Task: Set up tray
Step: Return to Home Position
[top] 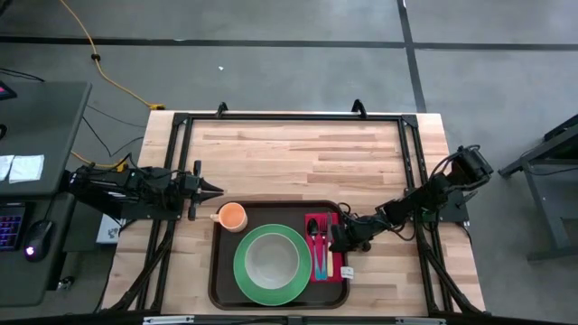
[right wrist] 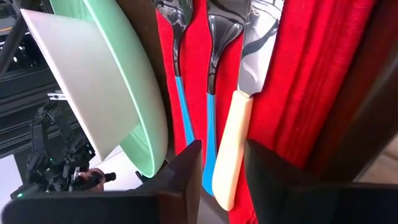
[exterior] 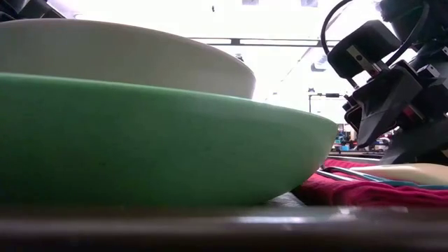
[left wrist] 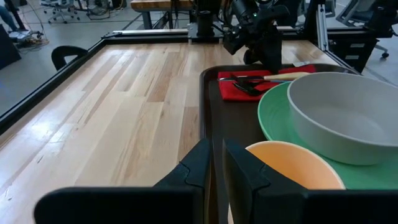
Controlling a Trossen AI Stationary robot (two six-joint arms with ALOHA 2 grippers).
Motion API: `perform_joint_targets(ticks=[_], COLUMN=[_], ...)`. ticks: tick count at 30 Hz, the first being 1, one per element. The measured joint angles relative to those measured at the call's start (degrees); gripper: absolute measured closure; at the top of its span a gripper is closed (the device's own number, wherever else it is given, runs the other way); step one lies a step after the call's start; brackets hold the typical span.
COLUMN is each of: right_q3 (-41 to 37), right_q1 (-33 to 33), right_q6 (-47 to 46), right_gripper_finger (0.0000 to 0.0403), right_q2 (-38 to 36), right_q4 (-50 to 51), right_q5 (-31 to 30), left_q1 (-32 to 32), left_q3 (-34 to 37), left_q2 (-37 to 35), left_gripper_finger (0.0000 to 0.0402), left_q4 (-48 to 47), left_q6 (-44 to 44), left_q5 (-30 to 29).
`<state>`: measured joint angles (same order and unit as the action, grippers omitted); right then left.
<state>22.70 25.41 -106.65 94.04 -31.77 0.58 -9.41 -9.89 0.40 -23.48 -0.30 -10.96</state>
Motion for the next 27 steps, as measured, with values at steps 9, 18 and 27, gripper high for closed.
perform_joint_targets(ticks=[9,18,27], right_q3=[0.0,-0.3,-0.4], right_q1=[-0.1,0.0,0.0], right_q6=[0.4,0.5,-0.7], right_gripper_finger=[0.0303,0.0324,0.0350], right_q2=[0.0,-2.6,-4.2], right_q4=[0.0,0.0,-0.2], right_q5=[1.9,3.0,4.1], left_q1=[0.0,0.0,0.0], left_q3=[0.0,0.0,0.0], left_q2=[0.0,0.0,0.0], left_gripper_finger=[0.0328,0.0328,0.0328], left_q4=[0.0,-0.1,-0.2], left_q6=[0.0,0.0,0.0], left_q5=[0.0,0.0,0.1])
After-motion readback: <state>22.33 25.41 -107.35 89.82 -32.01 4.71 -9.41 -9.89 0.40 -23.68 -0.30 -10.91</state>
